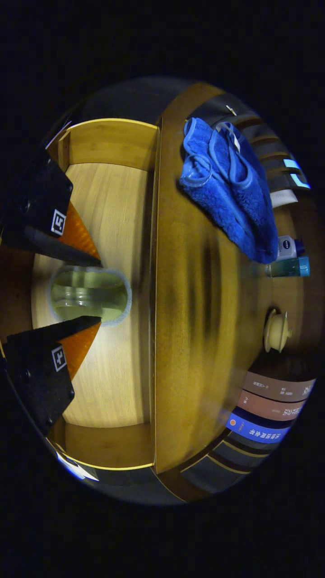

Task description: Pull open the drawer, take out the items inside it, and place them on the countertop above the cabinet.

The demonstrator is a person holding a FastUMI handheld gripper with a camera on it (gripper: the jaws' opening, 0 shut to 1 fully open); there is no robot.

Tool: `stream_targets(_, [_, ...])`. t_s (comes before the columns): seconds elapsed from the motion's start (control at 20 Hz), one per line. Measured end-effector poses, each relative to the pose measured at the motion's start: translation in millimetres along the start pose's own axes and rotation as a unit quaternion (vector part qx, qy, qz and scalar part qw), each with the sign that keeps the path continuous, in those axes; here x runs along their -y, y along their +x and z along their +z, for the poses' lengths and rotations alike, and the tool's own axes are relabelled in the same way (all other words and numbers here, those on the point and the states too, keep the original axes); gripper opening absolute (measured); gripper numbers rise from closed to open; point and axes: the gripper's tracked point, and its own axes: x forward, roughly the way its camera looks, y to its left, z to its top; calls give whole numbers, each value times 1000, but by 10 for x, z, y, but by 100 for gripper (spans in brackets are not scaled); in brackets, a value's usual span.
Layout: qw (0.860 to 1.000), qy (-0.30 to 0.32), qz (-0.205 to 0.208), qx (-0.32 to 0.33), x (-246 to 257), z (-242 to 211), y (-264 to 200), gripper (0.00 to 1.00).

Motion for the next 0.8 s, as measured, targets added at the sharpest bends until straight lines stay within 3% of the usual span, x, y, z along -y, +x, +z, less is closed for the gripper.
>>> stream_targets(0.05, [1000,7,3,-3,-12,-17,69,73])
stream_targets(0.2, [1000,2,-1,-6,34,-37,93,31])
stream_targets(0.3, [1000,0,0,1,48,17,40,32])
stream_targets(0.4, [1000,0,-3,5,55,-31,98,18])
stream_targets(0.8, [999,1,9,52,58,-48,-303,18])
